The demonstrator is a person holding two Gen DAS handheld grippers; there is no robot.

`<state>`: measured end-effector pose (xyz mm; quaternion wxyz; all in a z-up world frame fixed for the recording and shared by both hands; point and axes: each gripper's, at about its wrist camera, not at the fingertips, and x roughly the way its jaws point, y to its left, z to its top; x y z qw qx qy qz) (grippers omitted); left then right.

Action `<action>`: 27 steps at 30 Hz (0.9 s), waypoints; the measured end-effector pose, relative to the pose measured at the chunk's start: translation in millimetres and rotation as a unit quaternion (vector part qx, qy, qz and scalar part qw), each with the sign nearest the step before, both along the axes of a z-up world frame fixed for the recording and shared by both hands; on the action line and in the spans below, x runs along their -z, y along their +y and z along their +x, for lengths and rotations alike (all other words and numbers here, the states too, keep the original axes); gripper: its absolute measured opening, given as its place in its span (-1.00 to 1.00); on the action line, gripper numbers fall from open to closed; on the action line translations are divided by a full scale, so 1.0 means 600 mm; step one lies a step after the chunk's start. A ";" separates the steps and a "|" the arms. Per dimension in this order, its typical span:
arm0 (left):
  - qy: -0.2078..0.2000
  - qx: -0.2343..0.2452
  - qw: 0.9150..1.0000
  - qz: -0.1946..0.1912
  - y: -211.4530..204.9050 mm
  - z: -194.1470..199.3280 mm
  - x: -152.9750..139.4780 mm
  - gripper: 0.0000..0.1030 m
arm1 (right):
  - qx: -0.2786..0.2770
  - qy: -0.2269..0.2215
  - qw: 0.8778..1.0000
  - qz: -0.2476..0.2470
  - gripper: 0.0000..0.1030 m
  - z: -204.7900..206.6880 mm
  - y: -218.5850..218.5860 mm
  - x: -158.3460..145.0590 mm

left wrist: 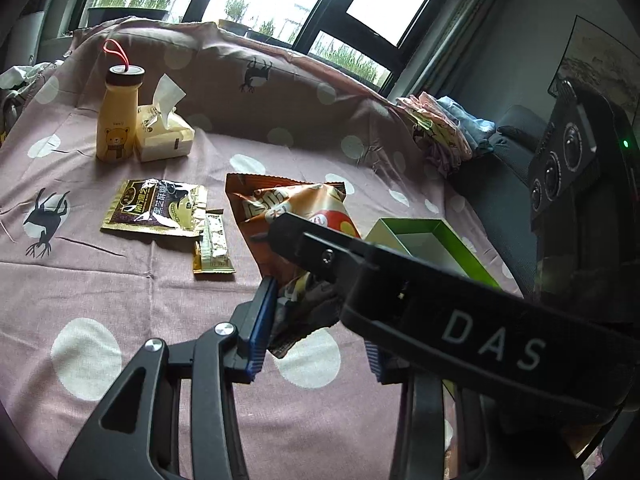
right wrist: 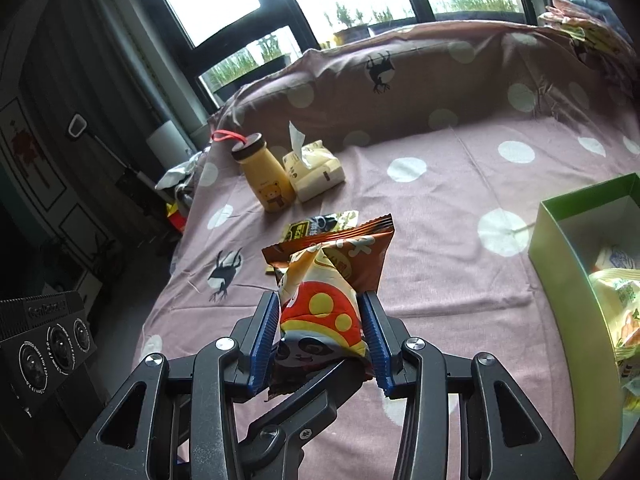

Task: Organize snacks
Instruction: 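Lift the orange panda-print packet with the right gripper, then carry the panda-print packet into the green box and lower it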

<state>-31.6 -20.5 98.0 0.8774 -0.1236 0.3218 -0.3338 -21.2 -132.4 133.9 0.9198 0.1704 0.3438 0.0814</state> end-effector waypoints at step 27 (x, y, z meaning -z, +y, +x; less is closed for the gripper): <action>-0.134 0.034 0.990 0.040 -0.081 -0.062 -0.103 -0.24 | 0.010 -0.121 0.992 0.020 -0.12 -0.081 -0.075 -0.091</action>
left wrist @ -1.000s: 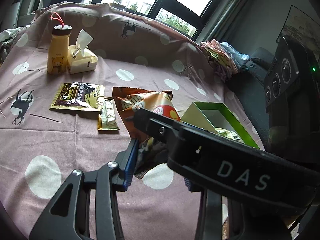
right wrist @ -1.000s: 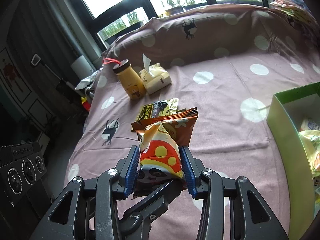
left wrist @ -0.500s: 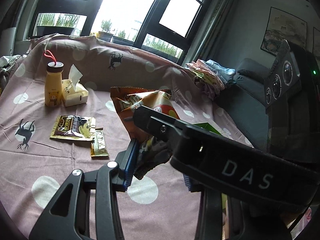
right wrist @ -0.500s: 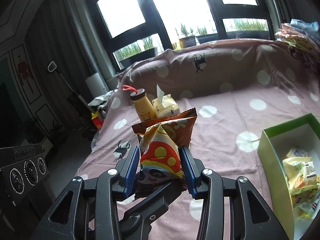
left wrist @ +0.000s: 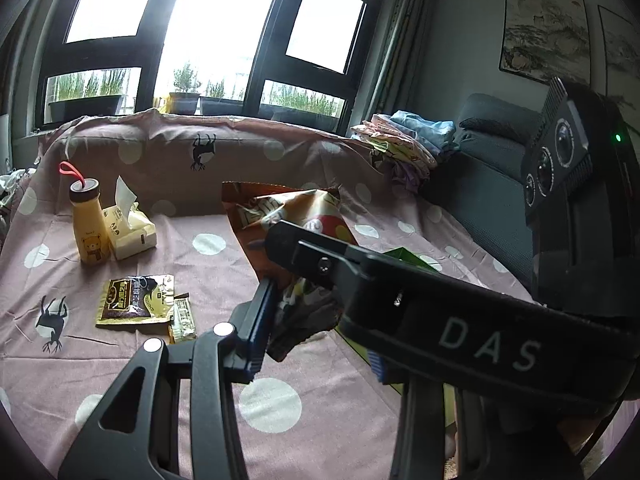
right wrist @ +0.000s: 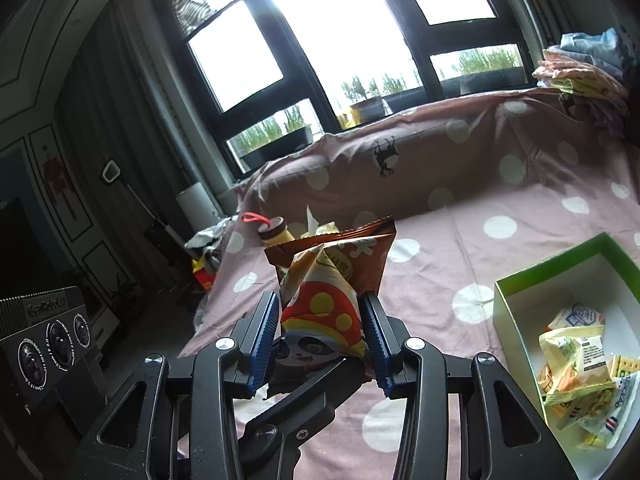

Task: Organize snacks
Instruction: 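Carry the panda-print packet into the green box and lower it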

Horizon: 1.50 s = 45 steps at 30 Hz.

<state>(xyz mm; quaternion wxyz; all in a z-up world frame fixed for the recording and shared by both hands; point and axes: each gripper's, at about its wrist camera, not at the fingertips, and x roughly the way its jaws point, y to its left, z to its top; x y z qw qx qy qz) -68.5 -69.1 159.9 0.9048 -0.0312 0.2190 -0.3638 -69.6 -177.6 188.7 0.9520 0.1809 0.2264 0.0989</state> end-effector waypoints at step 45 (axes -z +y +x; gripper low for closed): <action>0.125 0.172 0.975 0.061 -0.281 0.048 0.067 -0.24 | 0.197 0.129 0.959 0.158 -0.12 -0.031 -0.286 0.101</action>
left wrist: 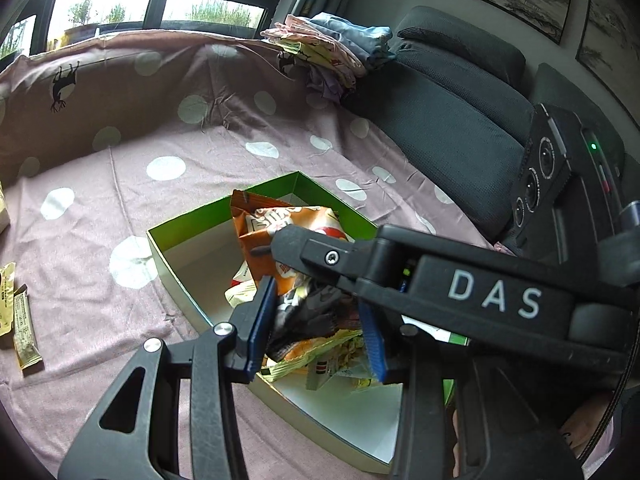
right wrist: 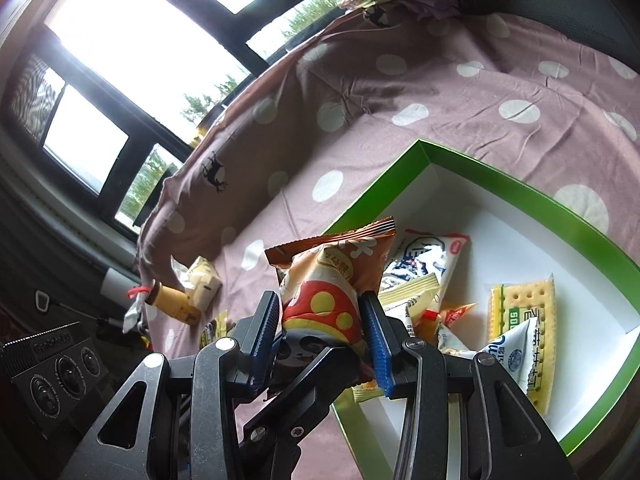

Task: Organize snacks
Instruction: 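Carry the panda-print packet into the green box and lower it, then open the right gripper and withdraw it from the box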

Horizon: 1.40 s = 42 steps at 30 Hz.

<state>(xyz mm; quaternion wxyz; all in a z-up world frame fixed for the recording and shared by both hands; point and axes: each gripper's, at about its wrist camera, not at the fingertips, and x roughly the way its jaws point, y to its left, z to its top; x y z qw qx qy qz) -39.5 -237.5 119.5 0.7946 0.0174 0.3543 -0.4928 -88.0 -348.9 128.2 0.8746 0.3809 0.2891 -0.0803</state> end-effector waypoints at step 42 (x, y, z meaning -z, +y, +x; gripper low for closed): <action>0.093 -0.069 0.993 -0.031 0.033 0.053 0.044 0.37 | 0.127 0.064 0.990 0.002 -0.12 -0.025 -0.067 0.038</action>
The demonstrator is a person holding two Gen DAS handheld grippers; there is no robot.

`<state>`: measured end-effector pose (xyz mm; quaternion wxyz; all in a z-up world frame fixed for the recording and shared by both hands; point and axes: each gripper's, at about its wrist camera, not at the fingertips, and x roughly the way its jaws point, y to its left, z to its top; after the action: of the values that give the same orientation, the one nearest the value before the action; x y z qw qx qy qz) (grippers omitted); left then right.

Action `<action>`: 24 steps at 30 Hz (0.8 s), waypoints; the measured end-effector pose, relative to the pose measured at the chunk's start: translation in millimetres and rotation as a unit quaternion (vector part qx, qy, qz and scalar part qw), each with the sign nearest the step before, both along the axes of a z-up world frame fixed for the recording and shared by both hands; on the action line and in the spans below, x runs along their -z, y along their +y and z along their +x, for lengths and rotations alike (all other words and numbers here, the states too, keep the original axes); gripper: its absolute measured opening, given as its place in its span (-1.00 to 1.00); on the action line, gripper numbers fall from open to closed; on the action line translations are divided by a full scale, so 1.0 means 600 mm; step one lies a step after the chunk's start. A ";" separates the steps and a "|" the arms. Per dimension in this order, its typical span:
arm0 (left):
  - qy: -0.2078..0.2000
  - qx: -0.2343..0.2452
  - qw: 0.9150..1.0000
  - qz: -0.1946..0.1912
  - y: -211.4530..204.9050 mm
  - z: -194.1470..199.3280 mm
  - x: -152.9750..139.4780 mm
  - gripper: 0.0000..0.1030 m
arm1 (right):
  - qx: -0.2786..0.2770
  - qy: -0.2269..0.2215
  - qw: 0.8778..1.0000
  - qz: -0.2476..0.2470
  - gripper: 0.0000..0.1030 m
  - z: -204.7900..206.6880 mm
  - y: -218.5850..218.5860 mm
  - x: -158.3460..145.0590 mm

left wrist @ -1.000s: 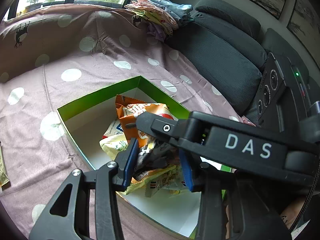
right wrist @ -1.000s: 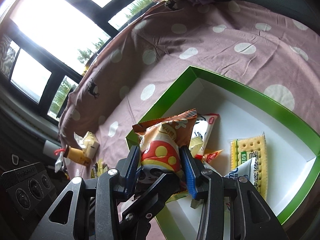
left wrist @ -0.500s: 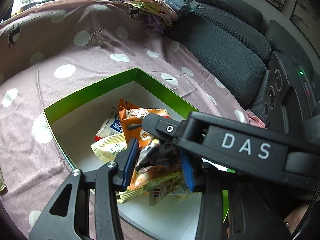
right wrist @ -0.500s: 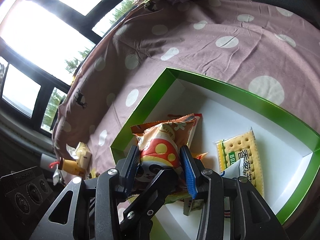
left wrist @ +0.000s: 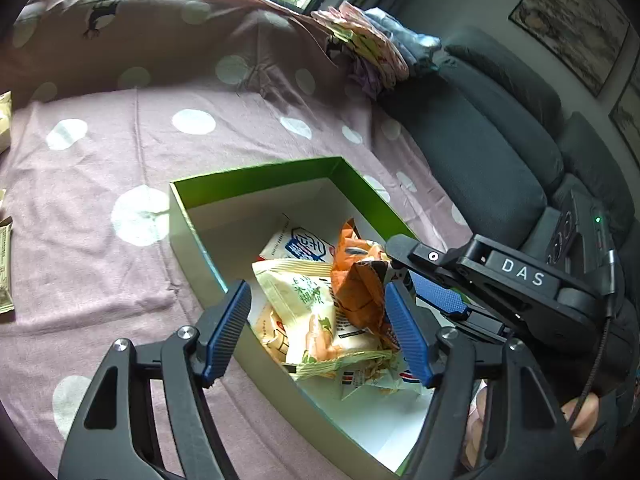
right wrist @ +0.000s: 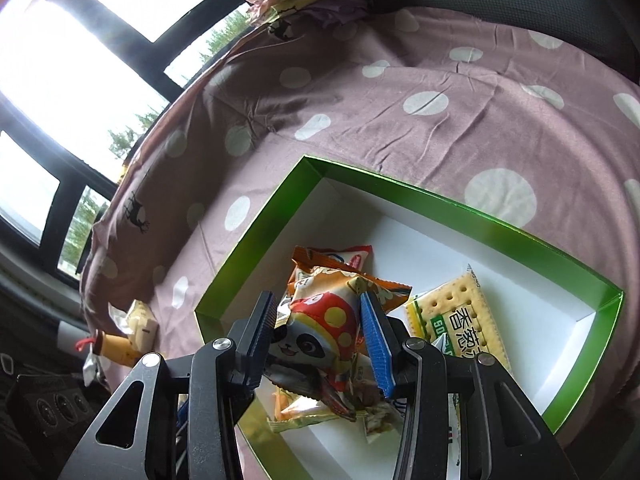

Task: Organize snacks
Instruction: 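Open the right gripper and withdraw it from the box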

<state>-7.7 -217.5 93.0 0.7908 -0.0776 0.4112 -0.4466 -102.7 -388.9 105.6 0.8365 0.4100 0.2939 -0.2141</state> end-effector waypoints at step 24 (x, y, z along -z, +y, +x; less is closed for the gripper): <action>-0.102 -0.391 0.901 0.156 0.433 0.017 0.000 0.79 | -0.064 -0.014 0.989 -0.135 0.59 0.064 0.148 -0.064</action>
<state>2.4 42.5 92.8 0.9413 -0.0620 0.3296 -0.0369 -64.1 -300.2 144.0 0.9002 0.2763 0.2766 -0.1919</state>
